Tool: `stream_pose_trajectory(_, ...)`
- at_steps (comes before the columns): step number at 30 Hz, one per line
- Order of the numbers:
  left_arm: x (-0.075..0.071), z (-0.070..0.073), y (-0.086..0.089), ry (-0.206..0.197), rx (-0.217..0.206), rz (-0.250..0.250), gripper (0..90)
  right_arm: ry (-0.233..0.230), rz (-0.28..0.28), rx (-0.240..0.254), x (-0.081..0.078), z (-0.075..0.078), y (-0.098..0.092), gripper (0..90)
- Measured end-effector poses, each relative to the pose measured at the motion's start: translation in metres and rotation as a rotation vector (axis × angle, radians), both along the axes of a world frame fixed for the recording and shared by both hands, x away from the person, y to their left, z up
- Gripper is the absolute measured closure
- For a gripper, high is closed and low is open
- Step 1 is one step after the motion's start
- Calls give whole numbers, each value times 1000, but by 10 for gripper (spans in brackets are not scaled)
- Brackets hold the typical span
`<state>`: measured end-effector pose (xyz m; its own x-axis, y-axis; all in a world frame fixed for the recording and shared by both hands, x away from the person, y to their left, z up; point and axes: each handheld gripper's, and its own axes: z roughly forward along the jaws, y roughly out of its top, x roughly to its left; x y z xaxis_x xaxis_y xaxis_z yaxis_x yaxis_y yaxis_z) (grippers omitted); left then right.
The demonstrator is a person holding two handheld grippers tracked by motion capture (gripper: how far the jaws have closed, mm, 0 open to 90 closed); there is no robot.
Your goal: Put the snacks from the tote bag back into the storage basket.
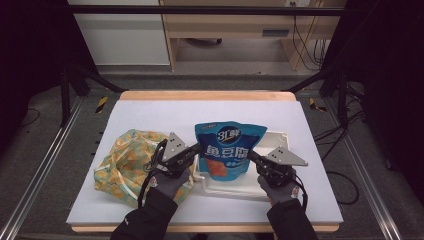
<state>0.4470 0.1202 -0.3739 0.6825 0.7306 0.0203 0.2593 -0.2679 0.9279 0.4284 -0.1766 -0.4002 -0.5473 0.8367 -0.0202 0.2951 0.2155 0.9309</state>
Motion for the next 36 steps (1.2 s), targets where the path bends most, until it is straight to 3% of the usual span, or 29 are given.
stream_pose_trajectory(9,0,-3,3,26,-30,1,900,-3,5,11,-4,2,-1,900)
stream_pose_trajectory(16,-2,-2,2,26,-13,18,869,-4,0,14,-3,1,-2,883)
stream_pose_trajectory(22,-10,7,9,-2,-19,43,657,-15,2,18,-8,4,-5,762)
stream_pose_trajectory(26,-18,17,19,-33,3,61,530,-43,9,38,-15,10,-12,662)
stream_pose_trajectory(31,-26,24,38,-47,14,88,429,-76,-18,59,-20,19,-23,504)
stream_pose_trajectory(36,-32,18,70,-41,43,118,354,-60,-61,43,-18,22,-32,386)
